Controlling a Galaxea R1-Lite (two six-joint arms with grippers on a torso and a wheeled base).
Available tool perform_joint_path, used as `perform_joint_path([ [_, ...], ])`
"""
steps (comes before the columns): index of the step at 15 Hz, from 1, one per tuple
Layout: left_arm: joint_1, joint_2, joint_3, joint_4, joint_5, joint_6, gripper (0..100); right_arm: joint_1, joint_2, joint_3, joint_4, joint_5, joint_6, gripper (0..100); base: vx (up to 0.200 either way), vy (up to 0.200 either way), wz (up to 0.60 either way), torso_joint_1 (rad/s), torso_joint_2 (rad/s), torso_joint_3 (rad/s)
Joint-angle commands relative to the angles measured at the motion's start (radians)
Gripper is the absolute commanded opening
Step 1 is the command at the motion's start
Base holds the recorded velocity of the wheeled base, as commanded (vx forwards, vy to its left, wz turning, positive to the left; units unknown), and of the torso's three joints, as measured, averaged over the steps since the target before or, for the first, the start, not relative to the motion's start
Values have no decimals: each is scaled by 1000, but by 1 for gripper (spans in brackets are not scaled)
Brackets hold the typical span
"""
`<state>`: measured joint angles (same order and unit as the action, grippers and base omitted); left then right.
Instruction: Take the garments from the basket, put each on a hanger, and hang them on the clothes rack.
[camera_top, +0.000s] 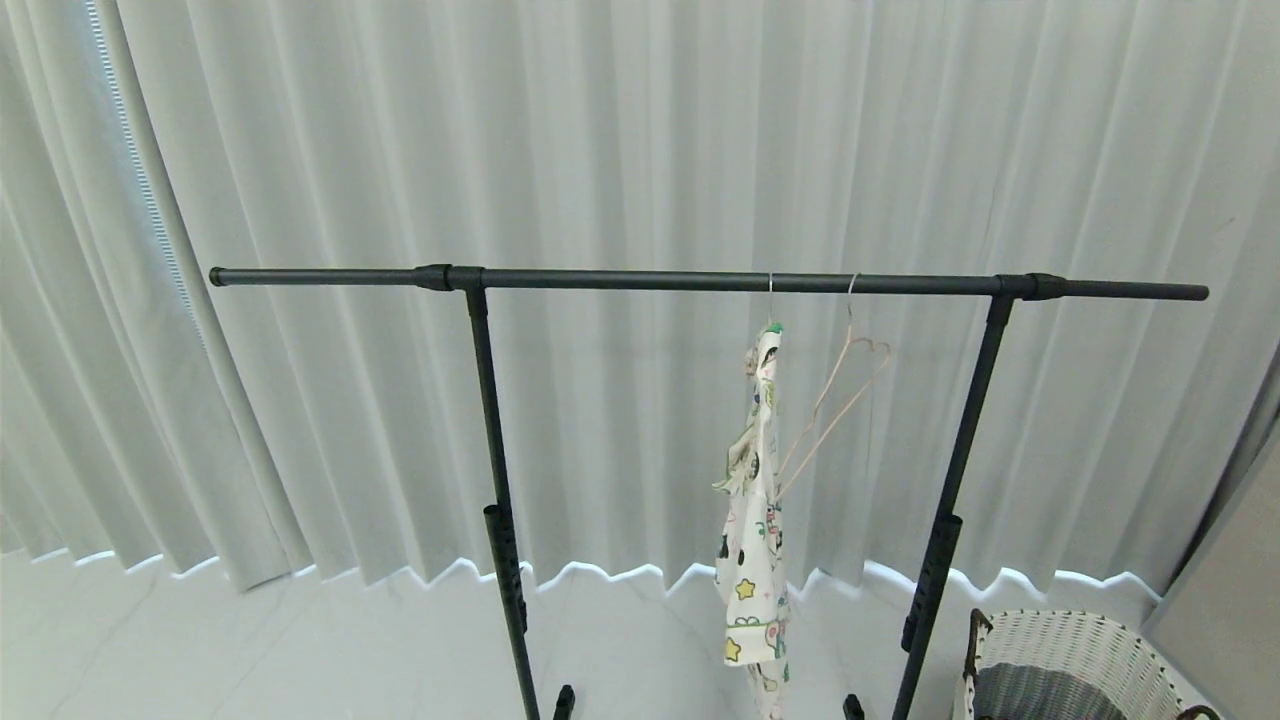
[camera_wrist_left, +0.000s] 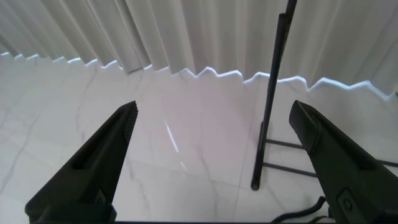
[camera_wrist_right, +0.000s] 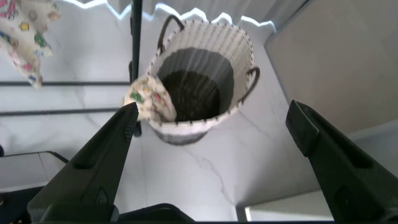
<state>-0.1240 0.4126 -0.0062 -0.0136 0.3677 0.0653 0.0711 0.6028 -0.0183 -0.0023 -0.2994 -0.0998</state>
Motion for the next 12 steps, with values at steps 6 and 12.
perform_joint_path([
  [6, 0, -17, 0, 0, -1, -1, 100, -1, 6, 0, -1, -1, 0, 100, -33, 0, 0, 0, 0, 1],
  [12, 0, -1, 0, 0, -3, -1, 100, -1, 12, 0, -1, -9, -3, 100, 0, 0, 0, -98, 215, 107],
])
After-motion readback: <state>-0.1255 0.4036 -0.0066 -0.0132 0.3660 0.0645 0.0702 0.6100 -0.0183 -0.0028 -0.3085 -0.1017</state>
